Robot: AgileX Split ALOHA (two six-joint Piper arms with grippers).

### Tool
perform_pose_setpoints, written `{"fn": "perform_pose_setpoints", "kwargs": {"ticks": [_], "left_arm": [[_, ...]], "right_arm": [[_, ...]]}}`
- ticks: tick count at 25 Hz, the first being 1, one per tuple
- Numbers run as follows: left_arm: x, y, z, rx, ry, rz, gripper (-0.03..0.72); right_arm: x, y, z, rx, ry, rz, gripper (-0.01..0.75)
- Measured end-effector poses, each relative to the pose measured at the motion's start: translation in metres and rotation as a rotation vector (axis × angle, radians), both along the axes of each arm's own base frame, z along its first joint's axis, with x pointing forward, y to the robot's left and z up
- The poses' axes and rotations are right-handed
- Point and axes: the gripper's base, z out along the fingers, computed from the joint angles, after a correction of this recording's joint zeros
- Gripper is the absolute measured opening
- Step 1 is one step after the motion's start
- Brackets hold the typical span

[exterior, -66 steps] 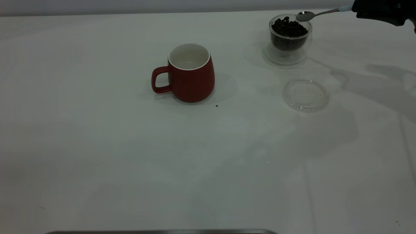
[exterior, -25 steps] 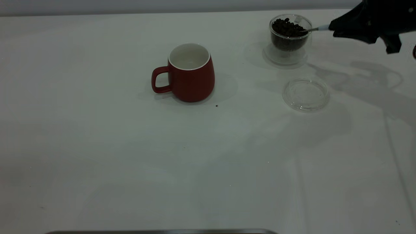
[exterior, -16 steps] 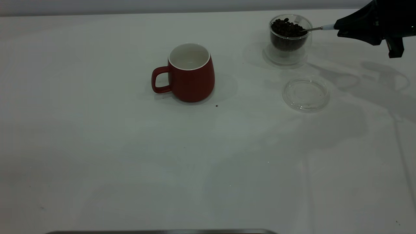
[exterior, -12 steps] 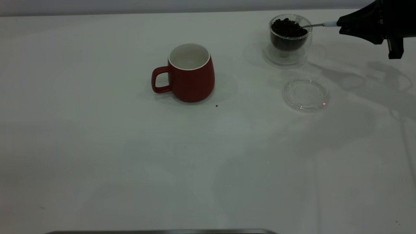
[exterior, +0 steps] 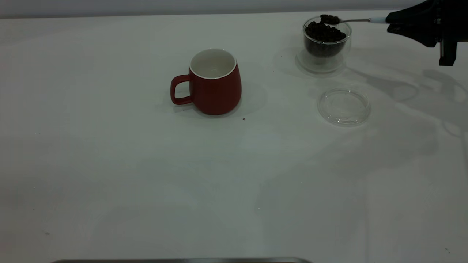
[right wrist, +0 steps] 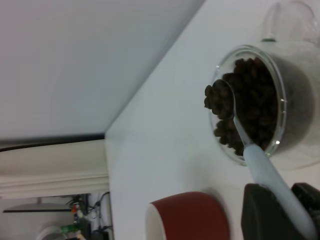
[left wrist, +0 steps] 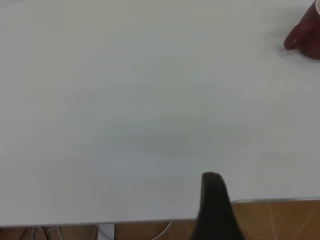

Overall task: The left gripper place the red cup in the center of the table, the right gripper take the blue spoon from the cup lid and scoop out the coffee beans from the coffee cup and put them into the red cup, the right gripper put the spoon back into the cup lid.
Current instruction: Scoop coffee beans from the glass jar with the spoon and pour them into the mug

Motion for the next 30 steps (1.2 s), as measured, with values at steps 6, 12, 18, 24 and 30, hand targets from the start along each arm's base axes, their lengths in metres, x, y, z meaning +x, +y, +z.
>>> {"fn": "perform_pose_setpoints", "kwargs": {"ticks": [6,12,18,24,30], "left_arm": [[0.000,0.000,0.000,0.000,0.000,0.000,0.587],[0.000,0.000,0.000,0.000,0.000,0.000,0.587],[0.000,0.000,0.000,0.000,0.000,0.000,0.587],[0.000,0.000,0.000,0.000,0.000,0.000,0.587],[0.000,0.000,0.000,-0.001,0.000,0.001,0.587]], "right_arm": [[-0.001,0.001,0.006,0.035,-0.065,0.041,0.112],[-0.001,0.014,0.007,0.026,-0.095,0.089,0.112],[-0.002,0.058,0.007,0.027,-0.100,0.201,0.112],[-0.008,0.100,0.007,0.034,-0.100,0.305,0.112],[-0.014,0.130,0.007,0.038,-0.099,0.381,0.112]]}}
